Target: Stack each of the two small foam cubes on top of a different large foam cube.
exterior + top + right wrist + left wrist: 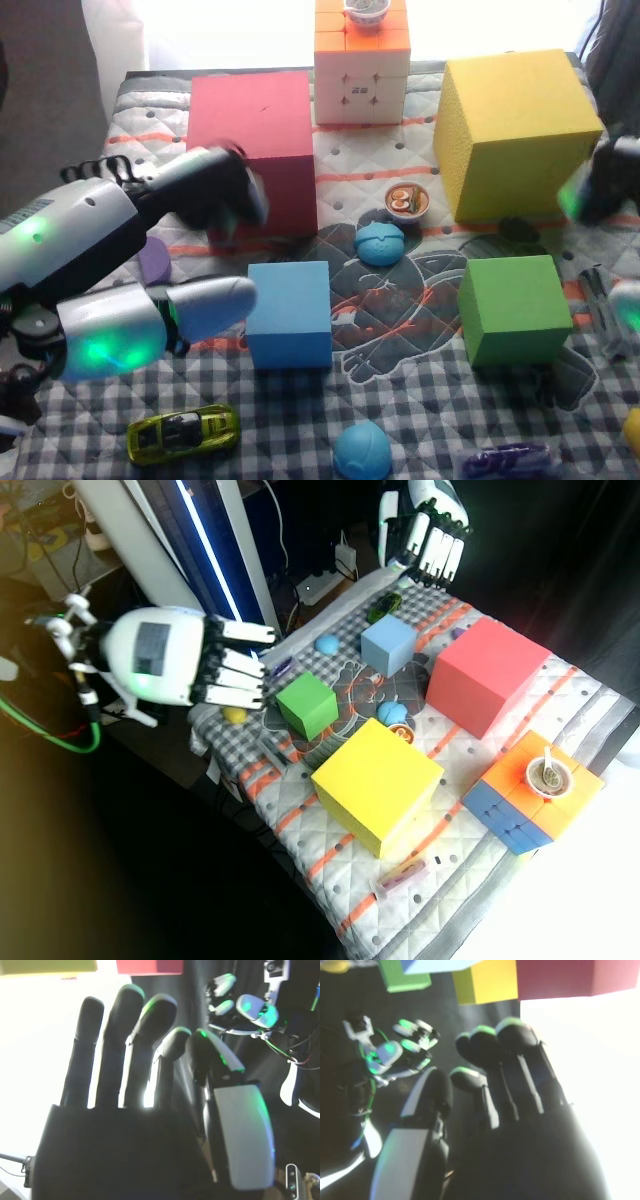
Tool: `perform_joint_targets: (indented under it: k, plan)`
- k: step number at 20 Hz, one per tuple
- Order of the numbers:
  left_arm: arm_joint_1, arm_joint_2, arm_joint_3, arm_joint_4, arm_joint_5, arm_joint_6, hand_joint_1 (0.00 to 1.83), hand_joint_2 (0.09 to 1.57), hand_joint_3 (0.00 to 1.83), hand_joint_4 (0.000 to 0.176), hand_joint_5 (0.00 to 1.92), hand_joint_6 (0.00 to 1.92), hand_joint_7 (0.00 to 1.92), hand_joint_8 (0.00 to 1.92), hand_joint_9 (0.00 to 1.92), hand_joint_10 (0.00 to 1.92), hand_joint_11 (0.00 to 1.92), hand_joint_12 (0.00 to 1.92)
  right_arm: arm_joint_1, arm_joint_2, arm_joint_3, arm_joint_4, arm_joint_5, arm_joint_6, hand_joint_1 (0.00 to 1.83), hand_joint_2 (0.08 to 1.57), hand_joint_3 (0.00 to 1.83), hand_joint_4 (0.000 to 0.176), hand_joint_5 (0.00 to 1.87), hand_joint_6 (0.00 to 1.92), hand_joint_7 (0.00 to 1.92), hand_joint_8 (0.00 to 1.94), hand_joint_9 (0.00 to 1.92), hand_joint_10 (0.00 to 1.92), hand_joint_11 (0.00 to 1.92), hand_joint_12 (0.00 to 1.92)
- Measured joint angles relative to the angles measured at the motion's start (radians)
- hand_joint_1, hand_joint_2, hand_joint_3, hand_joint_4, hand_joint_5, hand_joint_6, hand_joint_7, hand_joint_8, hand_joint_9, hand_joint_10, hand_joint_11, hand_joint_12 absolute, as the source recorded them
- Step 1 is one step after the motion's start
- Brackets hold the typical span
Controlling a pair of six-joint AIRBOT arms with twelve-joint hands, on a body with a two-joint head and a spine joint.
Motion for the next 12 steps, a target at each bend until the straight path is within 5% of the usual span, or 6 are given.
perform_joint_targets:
  k: [2,5,7,10,11,12]
  plan:
    - [0.000,0.005,-0.002,-0.002,-0.001,0.000,0.29,1.30,0.00,0.074,0.00,0.00,0.00,0.00,0.00,0.00,0.00,0.28,0.000,0.000,-0.001,0.002,0.004,-0.001,0.45,1.16,0.00,0.000,0.00,0.00,0.00,0.00,0.00,0.00,0.00,1.13]
    - [0.000,0.005,-0.002,-0.002,0.008,0.000,0.34,1.25,0.00,0.088,0.00,0.00,0.00,0.00,0.00,0.00,0.00,0.00,0.000,0.001,-0.001,0.008,-0.002,0.000,0.49,1.13,0.00,0.011,0.00,0.00,0.00,0.00,0.00,0.00,0.00,1.46]
    - [0.000,0.003,-0.002,-0.003,0.024,0.000,0.36,1.19,0.00,0.146,0.00,0.00,0.00,0.00,0.00,0.00,0.00,0.00,0.000,0.001,-0.001,0.008,-0.011,0.000,0.47,1.12,0.00,0.000,0.00,0.00,0.00,0.00,0.01,0.01,0.00,1.53]
    - [-0.005,-0.039,0.022,-0.038,0.083,0.000,0.45,1.13,0.00,0.152,0.00,0.00,0.00,0.00,0.00,0.00,0.00,0.00,0.015,-0.033,0.010,0.011,-0.057,0.000,0.52,1.08,0.00,0.007,0.00,0.00,0.00,0.00,0.00,0.00,0.00,1.47]
    - [-0.005,-0.050,0.031,-0.045,0.105,-0.001,0.49,1.11,0.00,0.160,0.00,0.00,0.00,0.00,0.00,0.00,0.00,0.00,0.021,-0.046,0.015,0.008,-0.074,-0.001,0.53,1.08,0.00,0.031,0.00,0.00,0.00,0.00,0.00,0.00,0.00,1.47]
    - [-0.007,-0.058,0.038,-0.051,0.128,-0.001,0.51,1.09,0.00,0.158,0.00,0.00,0.00,0.00,0.00,0.00,0.00,0.00,0.029,-0.057,0.019,0.009,-0.097,0.000,0.52,1.09,0.00,0.023,0.00,0.00,0.00,0.00,0.00,0.00,0.00,1.47]
